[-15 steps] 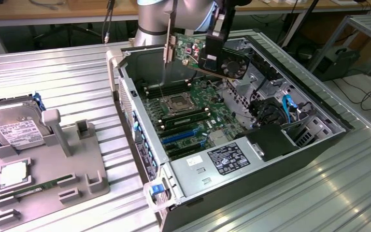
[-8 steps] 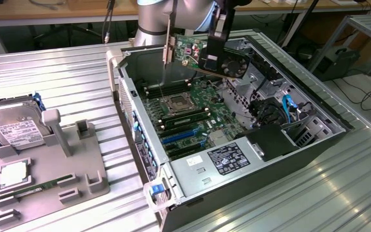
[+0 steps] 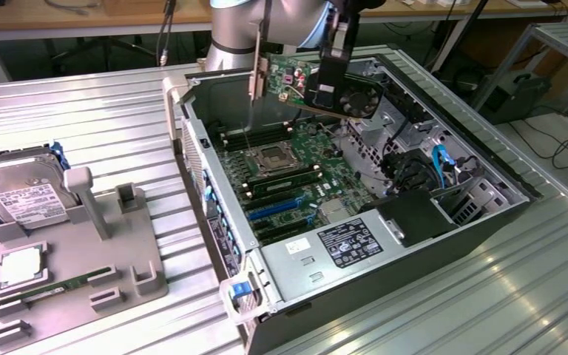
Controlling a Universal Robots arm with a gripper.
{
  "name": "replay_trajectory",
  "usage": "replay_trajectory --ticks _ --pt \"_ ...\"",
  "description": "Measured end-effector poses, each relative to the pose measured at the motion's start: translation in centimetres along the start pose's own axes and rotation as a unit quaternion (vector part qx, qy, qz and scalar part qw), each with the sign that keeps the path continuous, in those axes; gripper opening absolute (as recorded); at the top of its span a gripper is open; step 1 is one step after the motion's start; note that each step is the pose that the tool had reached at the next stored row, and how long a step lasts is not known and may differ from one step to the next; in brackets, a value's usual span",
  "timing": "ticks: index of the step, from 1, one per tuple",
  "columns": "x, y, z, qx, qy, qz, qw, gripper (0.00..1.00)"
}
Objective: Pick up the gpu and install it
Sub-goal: 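Insert the gpu into the slot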
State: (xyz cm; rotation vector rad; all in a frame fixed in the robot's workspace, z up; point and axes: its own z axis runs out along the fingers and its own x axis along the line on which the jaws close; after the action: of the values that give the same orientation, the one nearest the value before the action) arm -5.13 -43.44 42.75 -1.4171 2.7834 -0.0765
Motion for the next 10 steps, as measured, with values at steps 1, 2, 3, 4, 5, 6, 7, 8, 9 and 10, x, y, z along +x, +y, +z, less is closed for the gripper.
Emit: replay_trajectory --ticks 1,2,3,4,5,6,7,8,9,10 --pt "0.0 0.0 0.0 0.0 -0.0002 -0.003 1.0 0.28" --pt "0.0 0.0 0.0 0.0 -0.0003 -0.005 1.0 0.28" --pt "0.0 0.0 0.0 0.0001 -0.0004 -0.008 1.0 0.28" --pt "0.0 0.0 0.0 0.0001 -0.0006 -0.011 0.9999 0.28" --pt "0.0 0.0 0.0 0.0001 -0.0008 -0.015 0.9999 0.28" --pt "0.0 0.0 0.0 0.0001 -0.0009 -0.019 0.9998 0.28" --pt "0.0 0.0 0.0 0.0002 -0.0011 -0.022 0.9998 0.28" --pt "0.0 0.0 0.0 0.0002 -0.0013 -0.024 0.9997 0.28" --pt "0.0 0.0 0.0 0.0002 -0.0014 -0.027 0.9996 0.28" --pt "0.0 0.0 0.0 0.0002 -0.0016 -0.03 0.9995 0.28"
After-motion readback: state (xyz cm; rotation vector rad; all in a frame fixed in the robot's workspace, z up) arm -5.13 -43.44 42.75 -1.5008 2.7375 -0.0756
